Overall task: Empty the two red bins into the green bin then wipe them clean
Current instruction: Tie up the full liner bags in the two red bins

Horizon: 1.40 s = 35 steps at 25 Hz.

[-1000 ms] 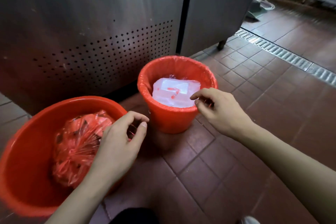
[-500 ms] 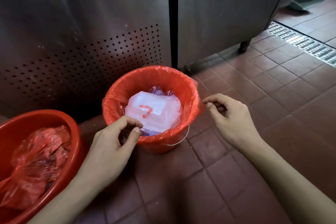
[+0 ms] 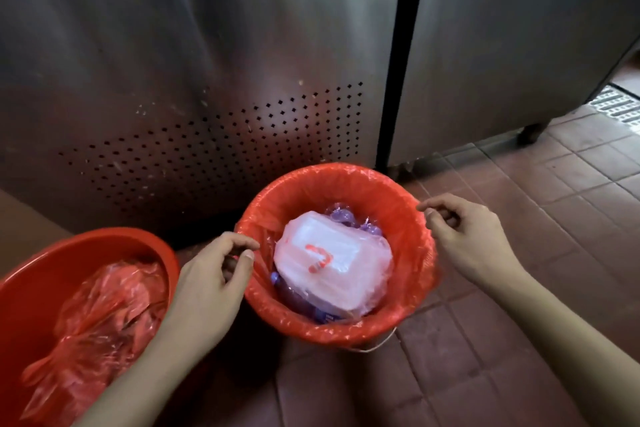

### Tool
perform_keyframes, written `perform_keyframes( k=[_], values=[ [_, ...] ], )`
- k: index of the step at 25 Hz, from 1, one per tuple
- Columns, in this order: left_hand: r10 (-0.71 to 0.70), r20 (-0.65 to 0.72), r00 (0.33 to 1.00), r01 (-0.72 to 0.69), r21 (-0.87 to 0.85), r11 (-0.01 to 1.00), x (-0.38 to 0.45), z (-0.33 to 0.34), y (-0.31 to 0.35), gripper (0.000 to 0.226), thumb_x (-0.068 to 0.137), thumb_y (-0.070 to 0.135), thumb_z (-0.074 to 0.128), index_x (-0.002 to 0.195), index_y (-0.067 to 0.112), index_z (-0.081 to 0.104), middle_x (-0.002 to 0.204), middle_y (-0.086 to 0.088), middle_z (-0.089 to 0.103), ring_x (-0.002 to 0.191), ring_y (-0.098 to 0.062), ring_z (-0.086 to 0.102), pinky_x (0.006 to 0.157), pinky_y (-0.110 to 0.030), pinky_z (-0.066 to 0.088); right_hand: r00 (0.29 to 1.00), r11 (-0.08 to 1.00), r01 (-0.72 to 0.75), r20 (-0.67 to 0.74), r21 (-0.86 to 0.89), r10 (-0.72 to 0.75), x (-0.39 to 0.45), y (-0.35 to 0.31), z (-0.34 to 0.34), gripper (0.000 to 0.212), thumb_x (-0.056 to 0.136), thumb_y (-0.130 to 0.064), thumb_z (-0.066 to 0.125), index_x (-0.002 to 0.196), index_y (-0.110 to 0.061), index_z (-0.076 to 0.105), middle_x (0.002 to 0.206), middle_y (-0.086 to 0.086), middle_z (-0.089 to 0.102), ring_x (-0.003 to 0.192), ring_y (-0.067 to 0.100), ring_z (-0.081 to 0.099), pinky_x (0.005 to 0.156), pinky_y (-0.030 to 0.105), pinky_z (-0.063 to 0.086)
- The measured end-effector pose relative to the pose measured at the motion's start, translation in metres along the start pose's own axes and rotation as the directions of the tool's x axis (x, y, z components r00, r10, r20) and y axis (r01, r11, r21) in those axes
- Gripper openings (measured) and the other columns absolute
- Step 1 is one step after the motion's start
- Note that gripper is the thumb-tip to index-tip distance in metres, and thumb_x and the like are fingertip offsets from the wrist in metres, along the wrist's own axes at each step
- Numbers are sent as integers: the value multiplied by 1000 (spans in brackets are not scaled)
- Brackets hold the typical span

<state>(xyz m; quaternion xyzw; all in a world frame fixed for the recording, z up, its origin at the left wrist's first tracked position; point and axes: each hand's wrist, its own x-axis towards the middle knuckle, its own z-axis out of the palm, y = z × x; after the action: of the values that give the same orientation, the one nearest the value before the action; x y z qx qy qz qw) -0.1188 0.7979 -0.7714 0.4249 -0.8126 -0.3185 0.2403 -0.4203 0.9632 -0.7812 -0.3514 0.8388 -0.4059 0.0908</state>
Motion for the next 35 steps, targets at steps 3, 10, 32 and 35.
perform_keyframes(
  k=[3, 10, 32, 35],
  values=[
    [-79, -3, 997, 79, -13, 997, 17, -4, -26, 16, 98, 15, 59, 102, 30, 65, 94, 11, 70, 83, 1, 63, 74, -12, 47, 998, 995, -45, 30, -86, 48, 21, -7, 14, 16, 92, -19, 61, 92, -28, 75, 77, -13, 70, 75, 8, 65, 76, 30, 50],
    [-321, -7, 947, 319, 137, 938, 37, 4, -55, 28, 93, 20, 67, 119, 14, 62, 109, -8, 69, 88, -26, 68, 87, -40, 50, 987, 934, -133, 36, -331, 154, 62, 21, 15, 12, 91, -21, 62, 94, -23, 73, 76, -8, 63, 91, 27, 67, 73, 25, 38],
    [-355, -27, 935, 351, 228, 908, 77, 55, -61, 49, 83, 17, 76, 131, 18, 65, 101, -8, 75, 102, -37, 70, 95, -51, 53, 913, 859, -392, 21, 331, 408, 91, 67, 28, 23, 98, -15, 63, 77, -13, 72, 64, 0, 68, 57, 14, 58, 59, 31, 53],
    [-345, -28, 938, 343, 210, 916, 77, 55, -61, 49, 83, 15, 76, 130, 14, 65, 103, -10, 75, 100, -36, 70, 95, -49, 53, 953, 869, -294, 57, 399, 296, 77, 52, 23, 19, 102, -15, 59, 89, -8, 71, 64, -2, 68, 57, 12, 62, 58, 31, 58]
  ],
)
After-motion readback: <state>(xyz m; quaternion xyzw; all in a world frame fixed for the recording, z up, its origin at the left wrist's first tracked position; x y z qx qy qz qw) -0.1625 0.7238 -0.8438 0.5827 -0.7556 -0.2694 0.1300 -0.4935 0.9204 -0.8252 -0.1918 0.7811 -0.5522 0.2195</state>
